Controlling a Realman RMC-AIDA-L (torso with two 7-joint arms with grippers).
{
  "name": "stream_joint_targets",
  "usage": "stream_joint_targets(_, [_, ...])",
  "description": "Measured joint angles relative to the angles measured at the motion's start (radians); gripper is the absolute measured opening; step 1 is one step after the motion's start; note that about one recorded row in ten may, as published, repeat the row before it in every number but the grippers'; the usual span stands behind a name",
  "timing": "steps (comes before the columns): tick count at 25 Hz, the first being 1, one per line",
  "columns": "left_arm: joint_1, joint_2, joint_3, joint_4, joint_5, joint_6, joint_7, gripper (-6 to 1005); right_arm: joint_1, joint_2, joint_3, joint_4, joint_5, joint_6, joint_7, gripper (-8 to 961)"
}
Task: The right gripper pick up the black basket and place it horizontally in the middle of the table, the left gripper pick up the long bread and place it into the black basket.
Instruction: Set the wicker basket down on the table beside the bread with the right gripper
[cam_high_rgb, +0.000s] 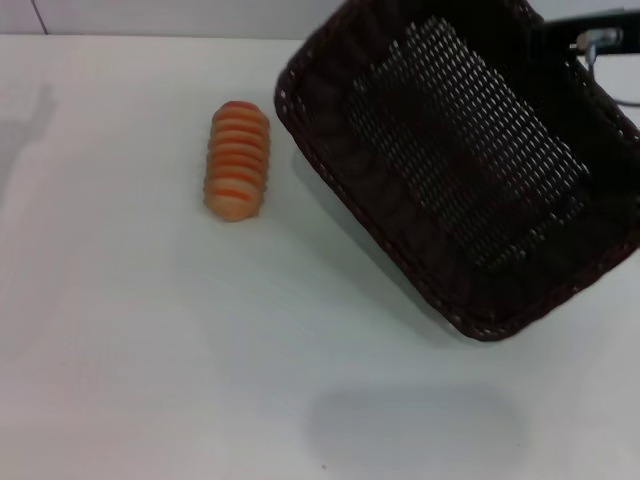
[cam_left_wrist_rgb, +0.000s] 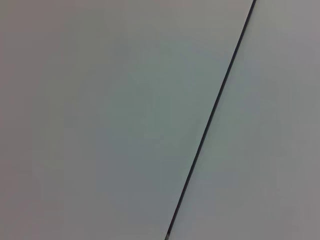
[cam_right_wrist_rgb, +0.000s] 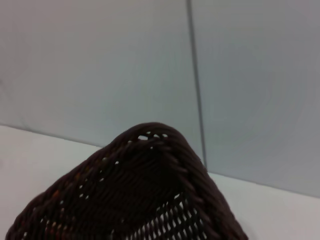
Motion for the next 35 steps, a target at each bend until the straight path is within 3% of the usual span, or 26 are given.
stream_joint_targets(7, [0.006, -0.005, -0.002, -0.022, 0.0, -0.033, 0.0, 830, 0.072, -0.004, 0.162, -0.095, 0.166, 0.095, -0.198, 220])
stream_joint_targets(16, [0.033, -0.016, -0.029, -0.104, 0.0, -0.128, 0.012, 830, 0.188, -0.032, 0.35, -0.174, 0.265, 0.334, -0.406, 200])
stream_joint_targets(17, [0.034, -0.036, -0.057, -0.106, 0.0, -0.126, 0.064, 830, 0.215, -0.046, 0.383, -0.21, 0.306, 0.39, -0.447, 196])
stream_joint_targets(18, [0.034, -0.036, -0.057, -0.106, 0.0, -0.126, 0.064, 829, 0.215, -0.046, 0.383, -0.21, 0.306, 0.39, -0.447, 196])
stream_joint_targets(19, [0.035, -0.048, -0.071, -0.108, 0.0, -0.125, 0.087, 829, 0.243, -0.067, 0.398, -0.252, 0.351, 0.441, -0.479, 196])
stream_joint_targets(22, [0.037, -0.063, -0.09, -0.115, 0.0, -0.125, 0.12, 829, 0.26, -0.079, 0.402, -0.274, 0.374, 0.467, -0.493, 195])
stream_joint_targets(23, [0.049, -0.1, -0.132, -0.151, -0.001, -0.138, 0.201, 829, 0.288, -0.097, 0.403, -0.31, 0.39, 0.504, -0.508, 195])
stream_joint_targets(26, [0.058, -0.121, -0.153, -0.189, 0.0, -0.165, 0.247, 829, 0.324, -0.111, 0.403, -0.347, 0.39, 0.539, -0.522, 194])
stream_joint_targets(35, [0.051, -0.151, -0.19, -0.229, 0.0, -0.22, 0.286, 829, 0.43, -0.115, 0.353, -0.403, 0.253, 0.677, -0.573, 193])
